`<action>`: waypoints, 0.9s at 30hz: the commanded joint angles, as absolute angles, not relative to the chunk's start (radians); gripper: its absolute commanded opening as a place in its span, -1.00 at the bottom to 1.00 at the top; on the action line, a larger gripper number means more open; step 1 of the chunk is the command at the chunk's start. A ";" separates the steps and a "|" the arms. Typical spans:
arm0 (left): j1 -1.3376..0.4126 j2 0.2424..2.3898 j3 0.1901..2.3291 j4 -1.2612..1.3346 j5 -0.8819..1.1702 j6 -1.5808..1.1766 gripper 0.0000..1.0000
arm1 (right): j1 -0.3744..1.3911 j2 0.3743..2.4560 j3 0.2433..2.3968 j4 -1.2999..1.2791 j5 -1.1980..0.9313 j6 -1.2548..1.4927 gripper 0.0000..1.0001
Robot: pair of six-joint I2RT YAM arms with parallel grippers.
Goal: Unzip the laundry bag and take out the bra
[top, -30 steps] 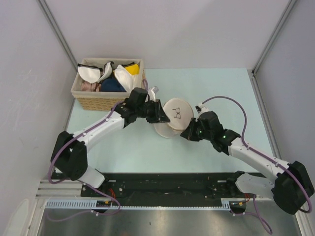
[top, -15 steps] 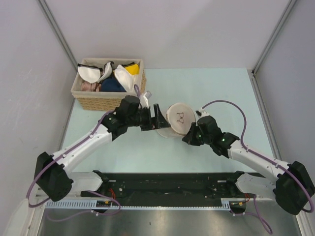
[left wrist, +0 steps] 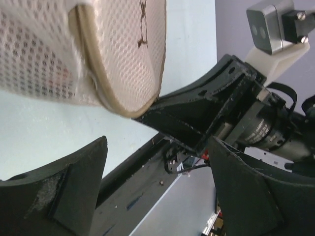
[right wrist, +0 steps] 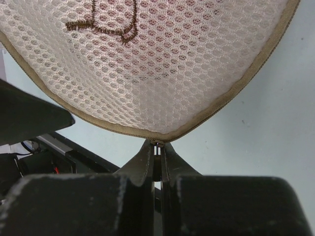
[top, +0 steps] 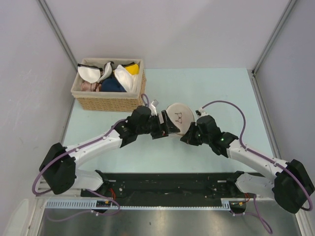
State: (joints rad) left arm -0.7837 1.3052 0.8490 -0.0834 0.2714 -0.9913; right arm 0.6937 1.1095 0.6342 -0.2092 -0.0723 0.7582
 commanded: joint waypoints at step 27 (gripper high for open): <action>-0.641 1.338 1.052 -0.184 0.463 -0.683 -0.99 | 0.359 1.003 0.647 -0.200 -0.371 0.505 -1.00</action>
State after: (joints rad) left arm -0.6727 1.4399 0.9993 -0.1116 0.3943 -0.8040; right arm 0.4046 1.0103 0.6338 -0.2153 -0.3103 0.6216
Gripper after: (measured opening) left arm 0.024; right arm 0.037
